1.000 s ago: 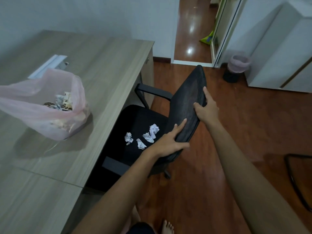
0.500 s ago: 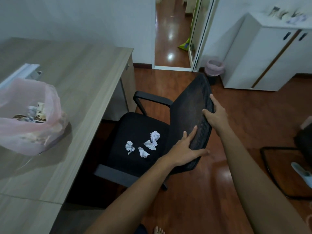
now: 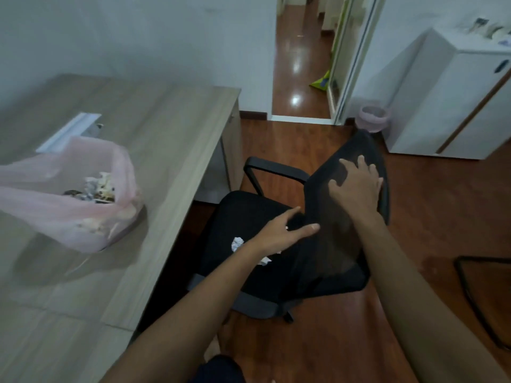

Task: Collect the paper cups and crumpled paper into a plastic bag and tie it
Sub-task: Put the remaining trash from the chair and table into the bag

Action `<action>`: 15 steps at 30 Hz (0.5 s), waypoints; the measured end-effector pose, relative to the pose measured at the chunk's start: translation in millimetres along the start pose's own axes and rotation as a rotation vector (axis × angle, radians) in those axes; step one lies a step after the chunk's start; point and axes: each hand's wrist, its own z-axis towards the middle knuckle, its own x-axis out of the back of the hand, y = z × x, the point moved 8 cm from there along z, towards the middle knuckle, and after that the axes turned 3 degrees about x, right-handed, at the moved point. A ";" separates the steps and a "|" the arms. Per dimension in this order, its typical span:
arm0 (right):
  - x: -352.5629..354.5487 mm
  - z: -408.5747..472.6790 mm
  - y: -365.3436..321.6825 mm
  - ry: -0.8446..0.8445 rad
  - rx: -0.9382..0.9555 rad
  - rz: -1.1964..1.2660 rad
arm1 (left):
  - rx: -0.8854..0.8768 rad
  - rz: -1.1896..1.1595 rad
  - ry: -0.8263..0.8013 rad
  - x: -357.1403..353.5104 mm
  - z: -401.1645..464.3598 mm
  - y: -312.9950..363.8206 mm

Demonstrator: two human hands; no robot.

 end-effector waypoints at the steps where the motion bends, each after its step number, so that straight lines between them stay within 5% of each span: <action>1: -10.6 1.9 -20.4 -0.022 0.034 0.009 | 0.005 0.006 0.048 19.9 -3.1 -4.6; 15: -187.4 -44.1 -349.1 -0.566 0.224 0.435 | -0.050 0.267 1.108 400.4 -156.0 -34.3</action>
